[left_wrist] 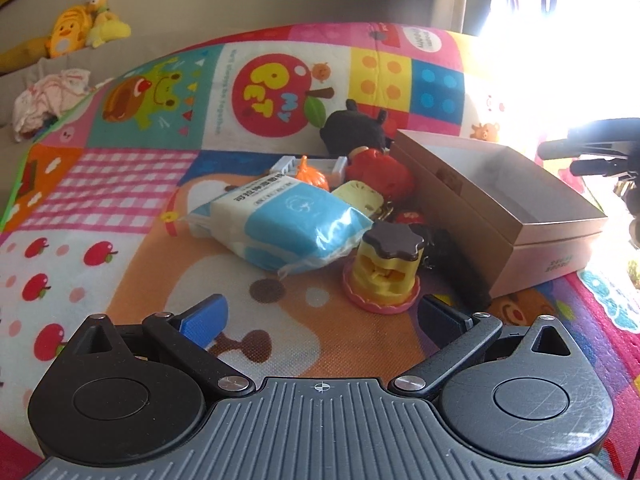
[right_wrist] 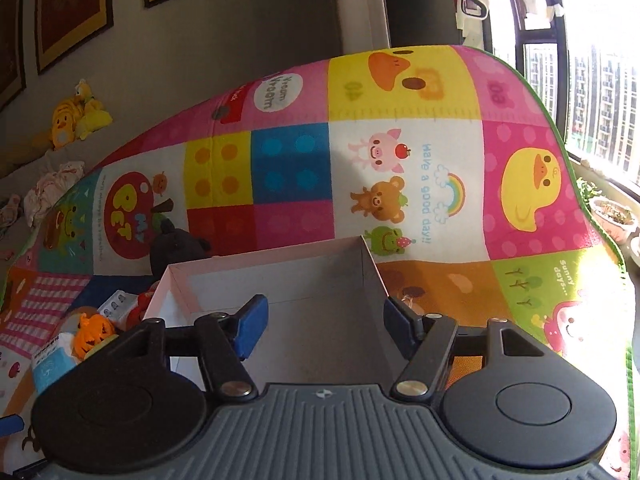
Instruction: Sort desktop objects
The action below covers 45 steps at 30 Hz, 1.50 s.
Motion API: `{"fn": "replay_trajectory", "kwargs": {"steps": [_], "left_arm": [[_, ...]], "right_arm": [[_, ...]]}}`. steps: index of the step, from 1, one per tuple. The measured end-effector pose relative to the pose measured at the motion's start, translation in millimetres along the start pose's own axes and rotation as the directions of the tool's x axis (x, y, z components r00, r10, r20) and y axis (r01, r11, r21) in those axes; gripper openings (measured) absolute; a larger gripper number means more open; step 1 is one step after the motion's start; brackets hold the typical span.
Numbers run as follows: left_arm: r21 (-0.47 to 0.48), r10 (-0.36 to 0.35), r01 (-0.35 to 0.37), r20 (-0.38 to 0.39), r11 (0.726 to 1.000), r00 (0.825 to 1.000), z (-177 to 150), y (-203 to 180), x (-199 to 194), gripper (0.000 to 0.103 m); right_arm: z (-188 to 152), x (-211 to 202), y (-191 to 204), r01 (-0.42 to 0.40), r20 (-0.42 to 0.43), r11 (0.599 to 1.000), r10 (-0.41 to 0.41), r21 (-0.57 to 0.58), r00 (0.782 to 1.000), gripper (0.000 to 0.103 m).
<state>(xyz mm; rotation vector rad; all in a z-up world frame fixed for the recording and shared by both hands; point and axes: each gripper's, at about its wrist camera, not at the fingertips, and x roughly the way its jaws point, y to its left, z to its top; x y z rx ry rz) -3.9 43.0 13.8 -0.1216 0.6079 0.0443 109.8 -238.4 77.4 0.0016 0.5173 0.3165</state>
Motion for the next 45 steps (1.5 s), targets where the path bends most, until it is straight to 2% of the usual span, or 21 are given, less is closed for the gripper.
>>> {"fn": "replay_trajectory", "kwargs": {"steps": [2,5,8,11,18,22,27,29,30,33,34,36,39,40,42,44,45], "left_arm": [[-0.02,0.012,-0.012,0.005,1.0,1.0,1.6,3.4,0.7,0.103],[-0.026,0.018,-0.017,0.014,1.0,1.0,4.6,4.1,0.8,0.103],[-0.004,0.0,0.0,0.024,1.0,1.0,5.8,-0.9,-2.5,0.103],[0.011,-0.002,0.001,0.028,1.0,1.0,6.3,-6.3,-4.6,0.103],[-0.003,0.016,-0.016,0.032,1.0,0.999,5.6,-3.4,-6.9,0.103],[-0.014,0.029,-0.029,0.023,0.999,0.999,2.6,-0.1,-5.6,0.103],[-0.049,0.041,-0.042,-0.007,0.998,0.999,-1.3,7.4,0.0,0.103],[-0.053,0.044,-0.044,-0.002,0.998,0.999,-1.2,7.7,-0.8,0.103],[-0.052,0.045,-0.045,-0.003,0.998,0.999,-1.4,7.3,-0.9,0.103],[-0.051,0.049,-0.049,-0.003,0.997,0.999,-1.5,7.4,-1.5,0.103],[-0.049,0.051,-0.052,-0.004,0.997,0.999,-1.8,7.0,-1.4,0.103],[-0.041,0.057,-0.057,-0.007,0.998,0.998,-2.3,5.3,-0.9,0.103],[-0.026,0.066,-0.066,-0.012,0.997,0.998,-2.5,2.0,0.5,0.103],[-0.019,0.07,-0.07,-0.013,0.997,0.997,-2.3,0.0,1.1,0.103],[-0.01,0.078,-0.079,-0.013,0.997,0.997,-2.3,-2.6,1.4,0.103],[-0.004,0.082,-0.082,-0.013,0.997,0.997,-2.2,-5.2,1.4,0.103],[0.0,0.08,-0.08,-0.014,0.997,0.997,-2.4,-6.6,1.5,0.103]], "right_arm": [[-14.7,-28.0,22.7,-0.064,0.019,0.992,0.066,-0.113,0.998,0.063],[-40.6,-52.6,49.3,-0.164,-0.033,0.963,0.161,-0.216,0.986,0.053],[-59.8,-50.1,58.9,-0.218,-0.12,0.956,0.197,-0.197,0.973,0.05],[-71.2,-32.3,63.0,-0.196,-0.177,0.963,0.163,-0.188,0.971,0.044],[-59.3,9.0,68.8,-0.181,-0.167,0.972,0.156,-0.15,0.974,0.041],[-57.0,8.1,73.8,-0.298,-0.196,0.952,0.28,-0.068,0.94,0.042],[-74.0,12.7,90.1,-0.322,-0.258,0.942,0.291,-0.089,0.921,0.042],[-79.1,16.3,92.3,-0.316,-0.28,0.944,0.28,-0.092,0.918,0.031],[-80.7,15.8,92.4,-0.32,-0.291,0.943,0.282,-0.094,0.914,0.018],[-83.4,3.6,87.8,-0.307,-0.293,0.943,0.26,-0.127,0.92,0.016],[-86.1,-2.7,83.0,-0.295,-0.293,0.944,0.243,-0.148,0.925,0.011],[-91.8,-11.9,72.3,-0.262,-0.294,0.948,0.203,-0.178,0.934,0.009],[-97.1,-21.7,47.0,-0.138,-0.254,0.966,0.08,-0.219,0.964,0.009],[-96.4,-22.8,39.8,-0.113,-0.247,0.971,0.059,-0.211,0.967,0.009],[-90.0,-23.3,20.0,-0.109,-0.238,0.985,0.074,-0.136,0.968,0.009],[-83.4,-24.8,14.8,-0.144,-0.227,0.985,0.12,-0.091,0.966,0.013],[-78.9,-24.7,18.6,-0.176,-0.216,0.981,0.155,-0.084,0.964,0.018]]}}
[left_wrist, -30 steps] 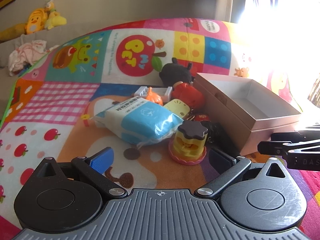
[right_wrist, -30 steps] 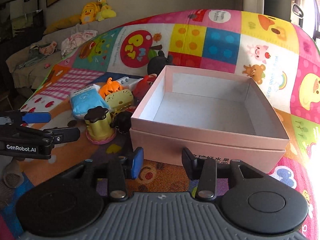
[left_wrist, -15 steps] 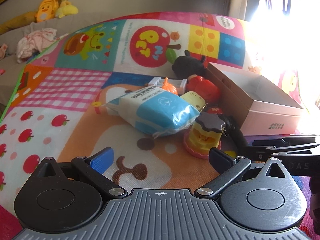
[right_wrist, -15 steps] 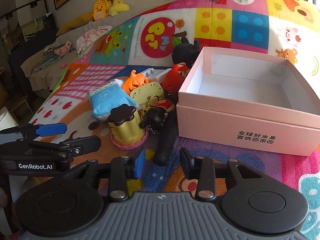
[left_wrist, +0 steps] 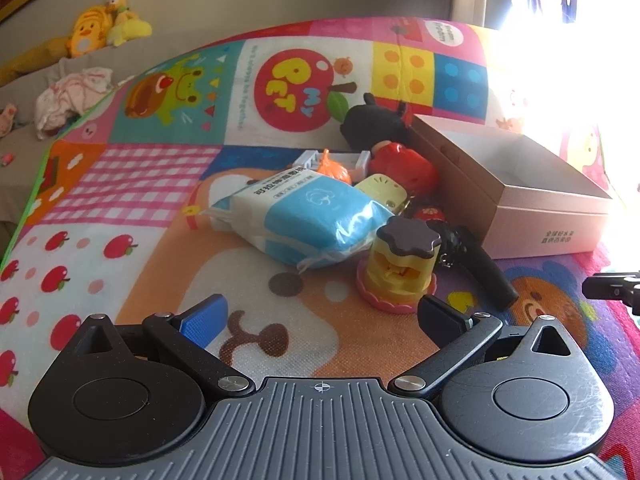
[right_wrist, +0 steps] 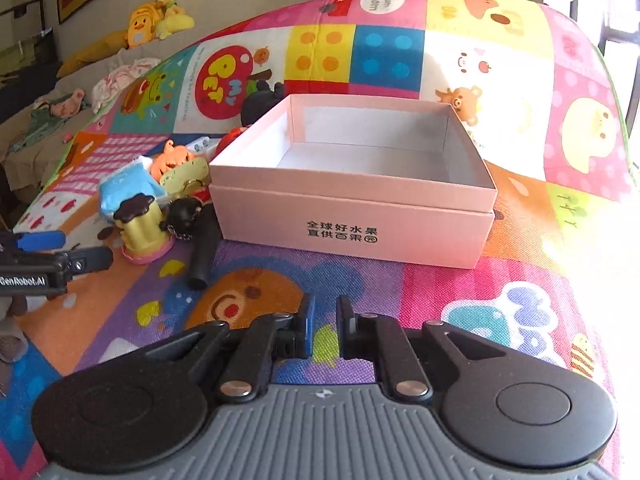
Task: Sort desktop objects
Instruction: 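Move the right tool to the black stick while the left tool approaches the yellow stamp toy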
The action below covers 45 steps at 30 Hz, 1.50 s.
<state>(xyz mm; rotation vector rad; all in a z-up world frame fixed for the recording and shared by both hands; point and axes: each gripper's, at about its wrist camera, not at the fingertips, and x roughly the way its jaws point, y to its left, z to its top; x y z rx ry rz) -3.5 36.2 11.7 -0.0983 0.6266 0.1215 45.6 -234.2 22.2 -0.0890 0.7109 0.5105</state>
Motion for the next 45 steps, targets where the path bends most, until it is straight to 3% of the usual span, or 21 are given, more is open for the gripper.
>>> {"fn": "replay_trajectory", "kwargs": {"steps": [3,6,9,10,12,18,22,23,24,27,31,36,38,41,45], "left_arm": [[0.007,0.001,-0.001,-0.001,1.0,1.0,-0.2,-1.7,1.1,0.103],[-0.03,0.001,-0.001,-0.003,1.0,1.0,-0.2,3.8,1.6,0.103],[-0.082,0.0,-0.001,-0.007,0.997,1.0,-0.4,12.0,1.8,0.103],[-0.095,-0.002,0.001,-0.008,0.995,1.0,-0.5,14.3,1.7,0.103],[-0.105,-0.007,0.006,-0.005,0.994,1.0,-0.6,16.1,1.2,0.103],[-0.026,-0.03,0.03,0.002,0.999,1.0,0.7,2.7,0.2,0.103],[0.001,-0.081,0.081,-0.017,0.997,0.997,3.2,-12.6,4.9,0.103],[0.01,-0.091,0.091,-0.018,0.996,0.996,3.8,-17.6,6.1,0.103],[0.019,-0.098,0.098,-0.018,0.995,0.995,4.2,-21.9,6.8,0.103],[0.047,-0.123,0.124,-0.016,0.991,0.992,3.3,-34.7,6.8,0.103],[0.067,-0.131,0.133,-0.029,0.989,0.991,-0.2,-39.6,8.6,0.103],[0.041,-0.142,0.143,-0.036,0.989,0.989,0.7,-35.1,10.7,0.103],[0.03,-0.146,0.147,-0.035,0.989,0.989,0.7,-33.1,10.8,0.103],[0.011,-0.153,0.154,-0.036,0.988,0.988,0.8,-29.7,11.6,0.103],[-0.007,-0.162,0.162,-0.047,0.987,0.986,1.3,-27.2,14.4,0.103]], "right_arm": [[10.4,6.9,23.7,-0.098,0.008,0.995,0.098,-0.035,0.995,0.037],[15.7,24.8,52.1,-0.132,-0.019,0.986,0.131,-0.103,0.991,0.04],[16.6,48.5,74.9,-0.096,-0.057,0.983,0.088,-0.157,0.995,0.038],[16.3,53.7,76.8,-0.088,-0.068,0.984,0.078,-0.155,0.995,0.028],[16.0,52.2,75.5,-0.083,-0.064,0.985,0.074,-0.154,0.995,0.019],[-5.1,16.5,61.4,-0.077,-0.074,0.967,0.06,-0.243,0.995,0.017],[-15.3,5.3,35.2,0.037,-0.046,0.957,-0.052,-0.286,0.998,0.018],[-13.8,3.4,27.6,0.064,-0.033,0.961,-0.075,-0.27,0.997,0.019],[-10.1,1.3,16.2,0.079,-0.022,0.971,-0.086,-0.228,0.996,0.028],[3.8,-8.1,-17.9,0.119,0.043,0.991,-0.116,-0.068,0.992,0.061],[25.1,-16.0,-65.4,0.129,0.135,0.976,-0.153,0.174,0.979,0.077],[48.5,5.8,-107.8,0.071,0.148,0.931,-0.131,0.359,0.98,0.085],[54.0,20.1,-108.6,0.077,0.123,0.925,-0.132,0.372,0.984,0.085],[56.7,30.5,-100.1,0.016,0.113,0.925,-0.064,0.38,0.991,0.085],[59.2,31.8,-75.2,0.0,0.128,0.945,-0.044,0.328,0.991,0.091]]}}
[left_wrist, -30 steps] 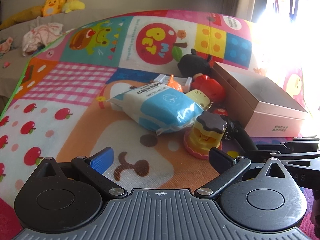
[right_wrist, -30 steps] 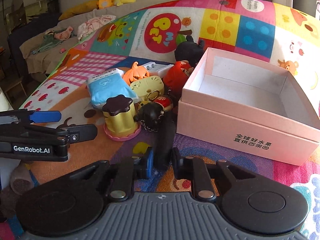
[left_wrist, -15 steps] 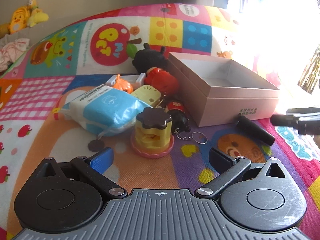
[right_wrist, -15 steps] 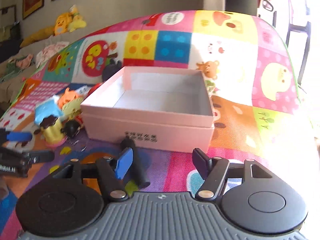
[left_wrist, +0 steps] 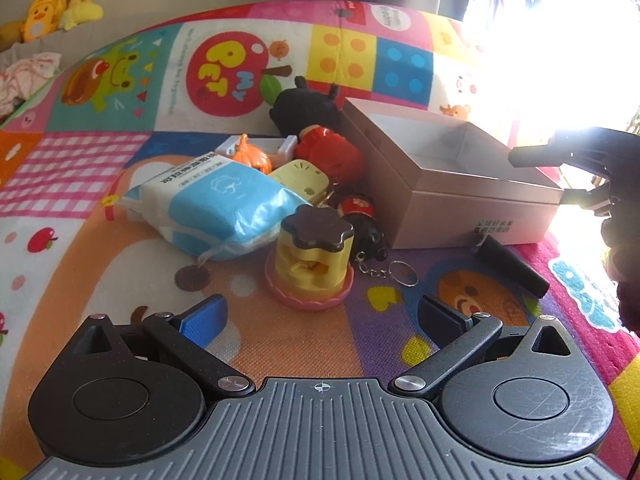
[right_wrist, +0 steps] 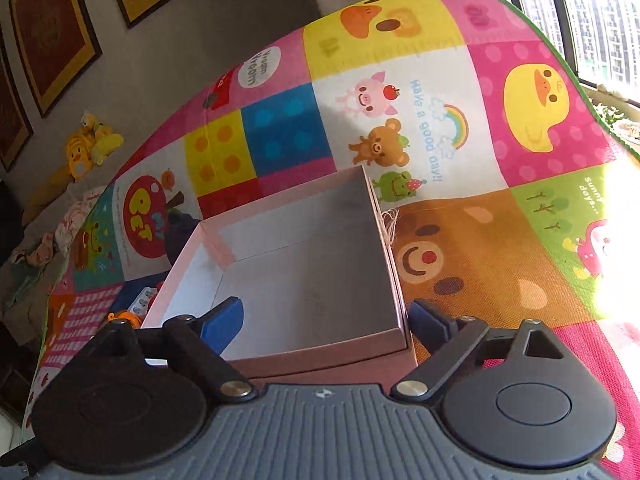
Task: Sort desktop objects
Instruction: 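Move the right tool to the black stick while the left tool approaches the yellow stamp toy, then grasp the yellow stamp toy with the left tool while the right tool grasps the black stick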
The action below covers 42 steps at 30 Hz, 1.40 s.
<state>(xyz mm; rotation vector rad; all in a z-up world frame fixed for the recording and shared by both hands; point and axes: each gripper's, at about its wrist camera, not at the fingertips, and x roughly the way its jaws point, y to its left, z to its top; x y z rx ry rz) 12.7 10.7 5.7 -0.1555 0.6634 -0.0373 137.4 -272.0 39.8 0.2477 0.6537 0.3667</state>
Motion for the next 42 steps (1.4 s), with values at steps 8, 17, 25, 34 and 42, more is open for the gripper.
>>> {"fn": "replay_trajectory", "kwargs": {"steps": [8,17,25,34,42], "left_arm": [[-0.015,-0.005,0.005,0.0,1.0,1.0,-0.6,2.6,-0.2,0.103],[-0.004,0.008,-0.008,-0.001,1.0,1.0,-0.6,2.4,0.2,0.103],[0.076,0.037,-0.039,0.03,0.996,0.999,11.2,-7.4,4.4,0.103],[0.066,0.086,-0.084,-0.032,0.994,0.996,20.6,-8.8,24.1,0.074],[0.109,0.052,-0.047,-0.04,0.993,0.998,6.3,-20.5,5.3,0.06]], "right_arm": [[-24.2,-29.3,24.1,0.019,0.028,0.986,-0.015,-0.164,1.0,0.092],[-86.7,-32.2,46.2,0.177,-0.016,0.861,-0.21,-0.477,0.978,0.091],[-92.0,-57.4,30.8,0.147,-0.019,0.939,-0.161,-0.311,0.987,0.094],[-97.4,-59.1,26.6,0.137,-0.02,0.957,-0.147,-0.255,0.989,0.1],[-98.2,-59.1,27.2,0.136,-0.02,0.958,-0.146,-0.254,0.989,0.103]]}}
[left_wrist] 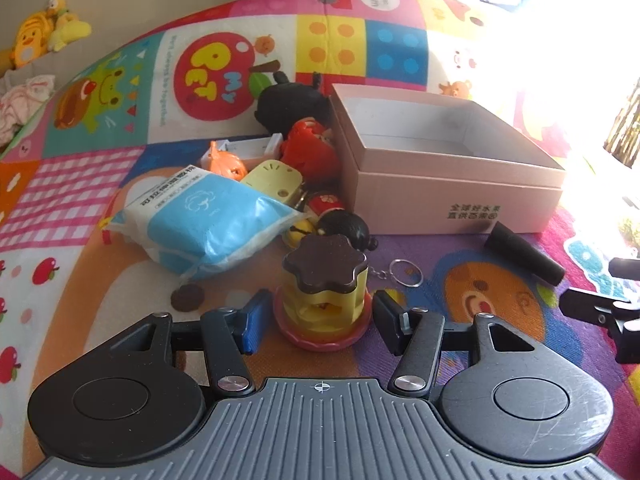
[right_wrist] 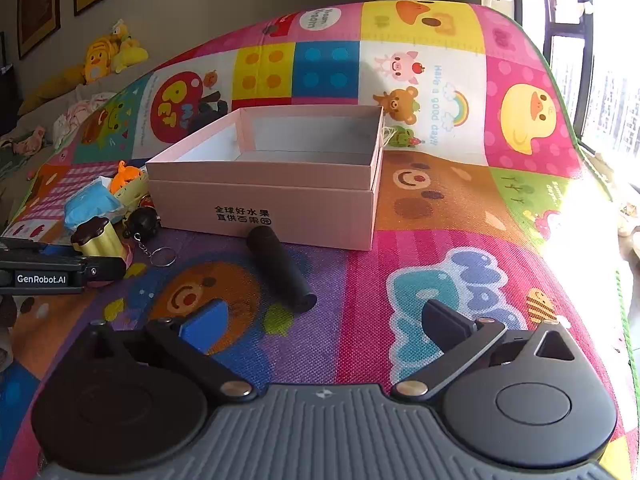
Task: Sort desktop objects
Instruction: 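Grasp the yellow stamp toy with the left tool while the right tool grasps the black stick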
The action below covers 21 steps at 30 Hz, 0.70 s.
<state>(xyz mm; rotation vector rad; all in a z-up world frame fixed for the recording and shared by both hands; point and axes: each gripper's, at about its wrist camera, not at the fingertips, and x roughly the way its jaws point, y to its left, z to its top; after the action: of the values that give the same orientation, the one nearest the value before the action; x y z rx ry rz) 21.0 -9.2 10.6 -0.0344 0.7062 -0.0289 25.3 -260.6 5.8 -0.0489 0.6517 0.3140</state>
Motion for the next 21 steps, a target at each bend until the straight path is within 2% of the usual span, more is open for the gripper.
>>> {"fn": "replay_trajectory", "kwargs": {"steps": [4,6,10,12,14,16,17,18,20,21], "left_arm": [[0.05,-0.094,0.094,-0.01,0.994,0.996,-20.9,-13.9,-23.3,0.061],[0.065,-0.096,0.097,-0.006,0.993,0.995,-28.5,-17.8,-30.2,0.062],[0.075,-0.084,0.084,0.003,0.994,0.996,-35.2,-20.0,-32.0,0.078],[0.082,-0.084,0.083,0.008,0.993,0.996,-36.2,-21.2,-31.5,0.08],[0.084,-0.093,0.092,0.007,0.992,0.996,-36.4,-21.3,-31.1,0.085],[0.077,-0.101,0.1,0.008,0.992,0.995,-36.4,-19.6,-30.9,0.087],[0.072,-0.103,0.102,0.009,0.992,0.995,-36.4,-18.7,-30.9,0.089],[0.063,-0.104,0.103,0.01,0.993,0.995,-36.3,-17.3,-30.9,0.09],[0.049,-0.109,0.108,0.012,0.993,0.994,-36.3,-15.0,-31.0,0.093],[0.043,-0.111,0.11,0.013,0.993,0.994,-36.1,-14.2,-31.0,0.093]], "right_arm": [[0.2,1.2,1.6,0.001,-0.006,1.0,-0.001,-0.008,1.0,0.103],[0.5,2.9,3.0,-0.001,-0.017,1.0,0.001,-0.019,1.0,0.103],[2.0,7.6,3.8,0.001,-0.043,1.0,-0.003,-0.027,0.999,0.103],[3.9,10.7,4.0,0.008,-0.058,0.999,-0.009,-0.033,0.998,0.103],[6.3,15.4,6.2,0.029,-0.07,0.997,-0.034,-0.071,0.997,0.1],[9.0,20.2,8.2,0.039,-0.084,0.993,-0.049,-0.114,0.995,0.088],[10.7,21.3,7.9,0.039,-0.084,0.991,-0.05,-0.131,0.995,0.088],[12.2,22.2,9.3,0.058,-0.079,0.986,-0.071,-0.156,0.994,0.088],[15.0,24.7,13.1,0.176,-0.024,0.958,-0.186,-0.227,0.982,0.086],[16.4,26.2,13.3,0.244,0.01,0.938,-0.249,-0.247,0.968,0.085]]}}
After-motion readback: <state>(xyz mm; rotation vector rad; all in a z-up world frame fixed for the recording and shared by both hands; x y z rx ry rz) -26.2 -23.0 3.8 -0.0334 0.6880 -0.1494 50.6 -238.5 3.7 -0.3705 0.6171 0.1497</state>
